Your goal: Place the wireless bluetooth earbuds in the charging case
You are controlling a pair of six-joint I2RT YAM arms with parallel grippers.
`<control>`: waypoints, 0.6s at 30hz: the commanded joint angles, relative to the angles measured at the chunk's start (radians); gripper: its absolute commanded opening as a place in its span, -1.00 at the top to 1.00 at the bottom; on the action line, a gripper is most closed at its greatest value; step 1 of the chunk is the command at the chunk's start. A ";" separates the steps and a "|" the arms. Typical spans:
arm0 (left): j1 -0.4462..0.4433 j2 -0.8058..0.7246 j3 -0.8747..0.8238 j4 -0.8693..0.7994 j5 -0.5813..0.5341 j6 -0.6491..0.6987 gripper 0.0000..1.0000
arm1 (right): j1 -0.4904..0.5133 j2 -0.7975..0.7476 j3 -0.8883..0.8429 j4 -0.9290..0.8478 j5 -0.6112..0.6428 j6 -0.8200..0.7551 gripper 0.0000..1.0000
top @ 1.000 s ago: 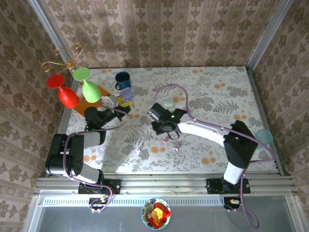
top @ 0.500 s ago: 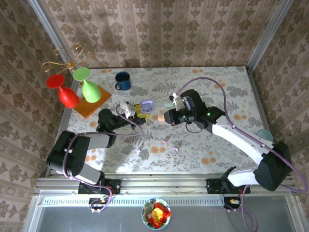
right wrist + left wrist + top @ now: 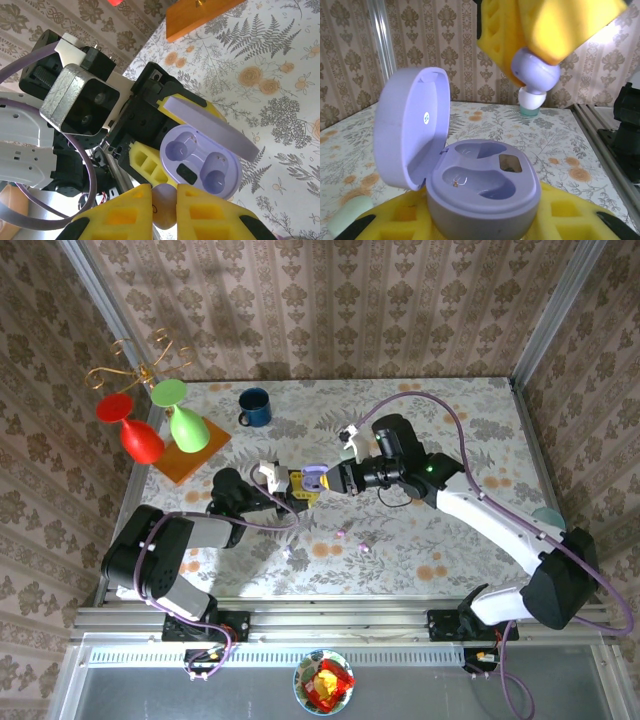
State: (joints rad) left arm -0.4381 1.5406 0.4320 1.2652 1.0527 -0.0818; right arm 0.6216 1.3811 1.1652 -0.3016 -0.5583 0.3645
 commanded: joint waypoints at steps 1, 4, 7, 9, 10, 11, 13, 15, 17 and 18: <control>-0.005 0.005 0.004 0.027 0.058 -0.009 0.37 | -0.002 0.039 0.039 0.005 -0.013 -0.020 0.70; -0.005 -0.004 0.003 0.026 0.069 -0.003 0.37 | -0.003 0.049 0.044 0.002 -0.012 -0.022 0.70; -0.007 -0.010 0.005 0.027 0.071 -0.003 0.37 | -0.002 0.062 0.050 -0.004 -0.015 -0.028 0.70; -0.007 -0.012 0.004 0.027 0.070 -0.002 0.37 | -0.003 0.067 0.050 -0.006 -0.010 -0.031 0.70; -0.007 -0.013 0.004 0.027 0.066 -0.002 0.37 | -0.003 0.068 0.048 -0.007 -0.009 -0.033 0.70; -0.007 -0.013 0.004 0.027 0.064 -0.001 0.37 | -0.003 0.068 0.047 -0.012 -0.003 -0.036 0.70; -0.008 -0.013 0.004 0.026 0.060 -0.002 0.37 | -0.003 0.071 0.046 -0.020 0.004 -0.038 0.70; -0.007 -0.014 0.004 0.027 0.054 -0.002 0.37 | -0.003 0.070 0.044 -0.026 0.010 -0.041 0.70; -0.008 -0.018 0.004 0.026 0.052 -0.004 0.37 | -0.003 0.073 0.042 -0.035 0.019 -0.051 0.70; -0.007 -0.019 0.004 0.027 0.053 -0.002 0.37 | -0.003 0.074 0.042 -0.041 0.025 -0.053 0.70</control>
State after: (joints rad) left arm -0.4381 1.5402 0.4320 1.2652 1.0889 -0.0822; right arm 0.6216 1.4403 1.1774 -0.3103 -0.5533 0.3389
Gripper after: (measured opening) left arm 0.350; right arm 0.154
